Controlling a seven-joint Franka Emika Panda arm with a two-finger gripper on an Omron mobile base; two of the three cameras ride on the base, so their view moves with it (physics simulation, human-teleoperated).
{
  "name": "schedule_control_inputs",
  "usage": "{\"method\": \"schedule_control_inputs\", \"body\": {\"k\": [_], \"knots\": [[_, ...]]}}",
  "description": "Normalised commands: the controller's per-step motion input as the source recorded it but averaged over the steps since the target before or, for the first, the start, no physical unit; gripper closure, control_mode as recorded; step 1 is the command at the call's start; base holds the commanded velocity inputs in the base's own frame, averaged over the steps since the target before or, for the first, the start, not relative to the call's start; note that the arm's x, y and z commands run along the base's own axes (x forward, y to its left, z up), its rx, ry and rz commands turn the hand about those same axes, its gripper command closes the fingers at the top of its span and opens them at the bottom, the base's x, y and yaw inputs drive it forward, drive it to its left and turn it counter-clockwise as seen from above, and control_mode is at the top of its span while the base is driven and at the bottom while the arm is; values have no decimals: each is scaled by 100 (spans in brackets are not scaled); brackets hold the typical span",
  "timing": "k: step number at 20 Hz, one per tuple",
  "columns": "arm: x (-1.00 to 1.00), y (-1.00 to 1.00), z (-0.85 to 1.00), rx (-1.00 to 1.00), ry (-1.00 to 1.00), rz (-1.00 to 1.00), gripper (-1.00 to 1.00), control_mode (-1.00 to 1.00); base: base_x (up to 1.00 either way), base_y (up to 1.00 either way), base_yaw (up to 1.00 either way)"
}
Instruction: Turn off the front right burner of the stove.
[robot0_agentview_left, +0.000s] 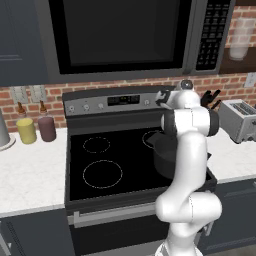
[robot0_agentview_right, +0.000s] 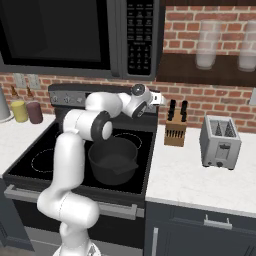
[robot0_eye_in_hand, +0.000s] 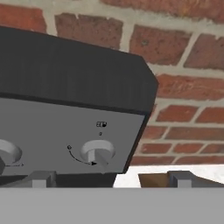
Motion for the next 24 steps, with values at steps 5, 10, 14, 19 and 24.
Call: {"method": "schedule_control_inputs", "body": {"k": [5, 10, 14, 19, 24], "knots": [[23, 13, -3, 0, 0, 0, -100, -100, 0, 0, 0], [18, 16, -6, 0, 0, 0, -100, -100, 0, 0, 0], [5, 1, -15, 0, 4, 0, -100, -100, 0, 0, 0], [0, -3, -11, 0, 1, 0, -100, -100, 0, 0, 0], [8, -3, 0, 0, 0, 0, -100, -100, 0, 0, 0]]}}
